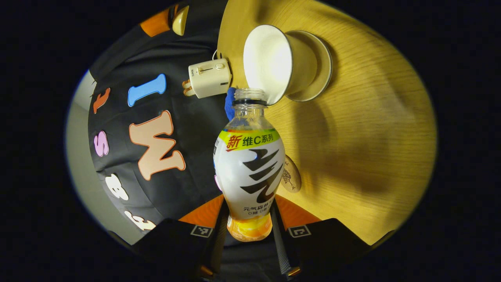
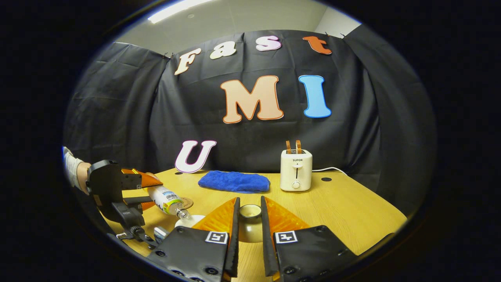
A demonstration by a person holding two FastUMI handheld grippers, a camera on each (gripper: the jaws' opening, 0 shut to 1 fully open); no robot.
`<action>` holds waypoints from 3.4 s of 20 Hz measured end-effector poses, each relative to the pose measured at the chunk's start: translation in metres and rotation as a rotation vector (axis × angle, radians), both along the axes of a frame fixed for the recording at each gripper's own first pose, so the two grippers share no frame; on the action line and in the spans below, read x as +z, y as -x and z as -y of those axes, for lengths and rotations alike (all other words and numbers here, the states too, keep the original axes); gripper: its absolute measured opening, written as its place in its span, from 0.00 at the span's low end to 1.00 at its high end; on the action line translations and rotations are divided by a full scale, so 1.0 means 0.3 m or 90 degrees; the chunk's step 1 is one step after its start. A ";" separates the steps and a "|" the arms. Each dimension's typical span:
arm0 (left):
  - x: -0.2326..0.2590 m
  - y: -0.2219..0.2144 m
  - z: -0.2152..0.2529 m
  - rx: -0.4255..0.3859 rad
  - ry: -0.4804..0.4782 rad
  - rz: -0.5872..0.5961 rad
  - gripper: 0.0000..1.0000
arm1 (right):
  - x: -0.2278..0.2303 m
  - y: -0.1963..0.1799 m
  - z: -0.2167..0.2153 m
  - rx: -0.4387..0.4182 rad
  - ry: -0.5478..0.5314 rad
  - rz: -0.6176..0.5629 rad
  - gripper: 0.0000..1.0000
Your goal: Open the teacup lid with one hand, grasp the water bottle and pour water into the teacup with the other hand; after pouring, place the water bottle on the coaster and then close the teacup lid.
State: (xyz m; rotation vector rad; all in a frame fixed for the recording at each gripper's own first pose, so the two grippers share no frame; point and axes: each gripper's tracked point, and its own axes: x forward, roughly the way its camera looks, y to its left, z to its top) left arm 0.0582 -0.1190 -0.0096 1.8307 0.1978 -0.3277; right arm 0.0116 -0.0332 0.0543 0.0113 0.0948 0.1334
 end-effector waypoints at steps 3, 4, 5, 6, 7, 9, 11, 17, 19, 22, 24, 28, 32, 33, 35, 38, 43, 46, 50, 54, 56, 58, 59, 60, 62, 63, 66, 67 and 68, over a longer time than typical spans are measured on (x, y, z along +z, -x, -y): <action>0.024 0.010 0.008 -0.008 -0.025 0.013 0.54 | 0.000 0.001 0.000 0.000 0.006 0.000 0.29; 0.031 0.011 0.009 -0.009 -0.031 0.016 0.55 | 0.001 0.002 -0.001 0.000 0.005 0.001 0.29; 0.042 0.006 0.014 -0.012 -0.037 0.021 0.55 | 0.003 0.001 -0.001 0.001 0.004 0.001 0.29; 0.048 0.003 0.019 -0.013 -0.042 0.024 0.55 | 0.002 -0.001 0.000 0.001 0.003 0.001 0.29; 0.057 0.001 0.019 -0.011 -0.050 0.026 0.55 | 0.006 -0.001 0.003 0.001 0.003 0.002 0.29; 0.067 0.009 0.019 -0.013 -0.062 0.032 0.55 | 0.004 0.003 0.003 0.000 0.002 0.001 0.29; 0.082 0.017 0.022 -0.017 -0.079 0.040 0.55 | 0.008 0.003 0.005 0.000 0.002 0.002 0.29; 0.108 0.027 0.024 -0.028 -0.135 0.048 0.55 | 0.017 0.009 0.003 0.002 0.000 0.005 0.29; 0.115 0.031 0.026 -0.032 -0.149 0.055 0.55 | 0.016 0.011 -0.006 0.006 -0.002 0.004 0.29; 0.116 0.030 0.032 -0.036 -0.162 0.060 0.55 | 0.009 0.011 -0.011 0.008 0.002 0.002 0.29; 0.120 0.027 0.041 -0.043 -0.174 0.064 0.55 | 0.007 0.010 -0.011 0.008 0.002 0.001 0.29; 0.135 0.019 0.038 -0.044 -0.199 0.075 0.54 | 0.002 0.005 0.003 0.001 0.004 -0.001 0.29; 0.131 0.016 0.037 -0.041 -0.193 0.073 0.55 | -0.006 0.000 0.011 -0.003 0.001 -0.005 0.29; 0.132 0.014 0.036 -0.040 -0.188 0.067 0.55 | -0.004 0.001 0.013 -0.003 0.001 -0.005 0.29; 0.121 0.014 0.034 -0.036 -0.175 0.054 0.55 | -0.007 -0.001 0.014 -0.002 0.000 -0.007 0.29; 0.101 0.010 0.021 -0.027 -0.150 0.024 0.55 | -0.010 0.000 0.011 -0.001 0.000 -0.009 0.29; 0.059 0.014 0.009 -0.012 -0.063 -0.005 0.54 | -0.013 -0.002 0.007 -0.001 0.002 -0.008 0.29; 0.003 0.019 -0.001 0.008 0.002 -0.044 0.54 | -0.016 -0.004 0.001 0.000 0.000 -0.010 0.29; -0.060 0.063 -0.007 0.027 0.074 -0.068 0.54 | -0.017 -0.006 -0.002 0.001 0.001 -0.010 0.29; -0.091 0.078 0.017 0.031 0.163 -0.090 0.55 | -0.027 -0.005 -0.012 0.002 0.006 -0.014 0.29; -0.094 0.082 0.030 0.034 0.205 -0.101 0.54 | -0.026 -0.004 -0.021 0.005 0.011 -0.013 0.29; -0.090 0.073 0.042 0.042 0.258 -0.114 0.54 | -0.030 -0.001 -0.034 0.009 0.016 -0.014 0.29; -0.082 0.063 0.052 0.042 0.286 -0.116 0.54 | -0.031 0.000 -0.037 0.010 0.019 -0.014 0.29; -0.082 0.056 0.057 0.047 0.313 -0.119 0.54 | -0.034 -0.001 -0.040 0.010 0.024 -0.014 0.29; -0.078 0.050 0.060 0.059 0.367 -0.126 0.54 | -0.032 -0.001 -0.047 0.012 0.028 -0.013 0.27; -0.077 0.051 0.057 0.067 0.393 -0.131 0.54 | -0.033 0.000 -0.054 0.014 0.028 -0.013 0.29; -0.071 0.041 0.056 0.089 0.454 -0.141 0.54 | -0.033 0.006 -0.063 0.018 0.030 -0.013 0.29; -0.059 0.034 0.050 0.092 0.462 -0.135 0.54 | -0.033 0.006 -0.063 0.018 0.032 -0.013 0.29; -0.052 0.029 0.049 0.095 0.474 -0.131 0.54 | -0.033 0.005 -0.064 0.018 0.032 -0.012 0.29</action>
